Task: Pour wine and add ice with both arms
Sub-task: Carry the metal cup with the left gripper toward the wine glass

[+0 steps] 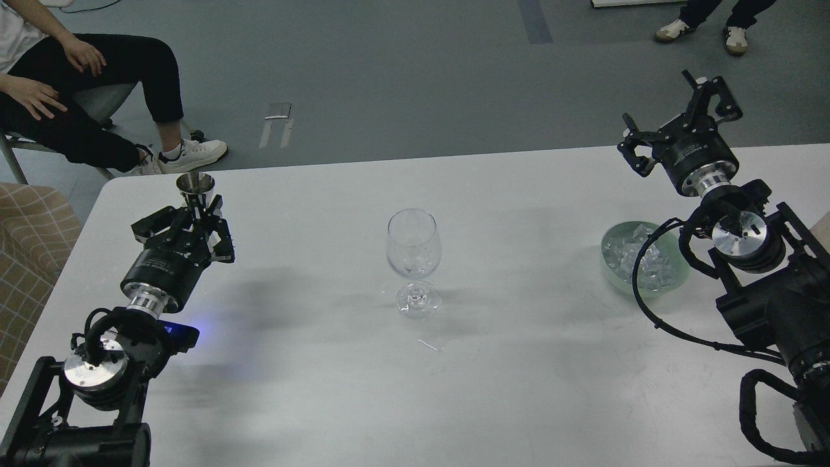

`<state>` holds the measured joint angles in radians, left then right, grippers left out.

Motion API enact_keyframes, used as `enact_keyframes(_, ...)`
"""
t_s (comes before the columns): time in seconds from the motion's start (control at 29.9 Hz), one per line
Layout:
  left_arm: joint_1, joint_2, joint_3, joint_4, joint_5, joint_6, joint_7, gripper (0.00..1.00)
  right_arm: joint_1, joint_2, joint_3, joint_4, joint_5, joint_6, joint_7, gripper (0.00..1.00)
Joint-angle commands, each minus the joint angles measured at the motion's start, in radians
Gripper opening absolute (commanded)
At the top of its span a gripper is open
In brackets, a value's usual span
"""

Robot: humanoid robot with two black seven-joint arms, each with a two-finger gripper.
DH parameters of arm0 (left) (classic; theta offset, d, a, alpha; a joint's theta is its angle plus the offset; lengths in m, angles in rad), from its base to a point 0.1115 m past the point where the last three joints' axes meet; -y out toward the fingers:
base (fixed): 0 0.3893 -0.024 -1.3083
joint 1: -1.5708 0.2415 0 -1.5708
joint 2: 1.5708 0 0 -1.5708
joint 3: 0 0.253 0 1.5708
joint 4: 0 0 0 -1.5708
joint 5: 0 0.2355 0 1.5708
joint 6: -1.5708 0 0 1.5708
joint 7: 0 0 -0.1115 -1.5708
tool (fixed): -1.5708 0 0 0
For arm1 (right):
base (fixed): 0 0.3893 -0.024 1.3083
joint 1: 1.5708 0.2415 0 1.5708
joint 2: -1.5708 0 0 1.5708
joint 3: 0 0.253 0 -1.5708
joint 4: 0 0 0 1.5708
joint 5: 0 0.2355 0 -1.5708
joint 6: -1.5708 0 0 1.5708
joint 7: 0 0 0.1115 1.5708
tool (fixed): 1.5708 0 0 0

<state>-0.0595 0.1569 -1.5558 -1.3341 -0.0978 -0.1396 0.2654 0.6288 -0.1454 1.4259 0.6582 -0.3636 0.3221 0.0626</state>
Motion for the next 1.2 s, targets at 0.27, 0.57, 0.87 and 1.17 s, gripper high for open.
enact_keyframes(0.27,0.006,0.018,0.046,-0.082,0.004,0.009,0.031,0.09,-0.003,-0.010,-0.001,-0.002,0.000,0.000,0.000,1.00)
enact_keyframes(0.57,0.007,0.038,0.117,-0.146,0.043,0.008,0.035,0.04,-0.008,-0.010,-0.001,0.000,0.000,0.000,0.000,1.00)
enact_keyframes(0.87,-0.006,0.036,0.158,-0.151,0.118,0.009,0.040,0.04,-0.009,-0.010,-0.001,0.000,0.000,0.000,0.000,1.00)
enact_keyframes(1.17,-0.026,0.044,0.178,-0.158,0.168,0.023,0.078,0.03,-0.023,-0.011,0.001,0.000,0.000,0.002,0.000,1.00)
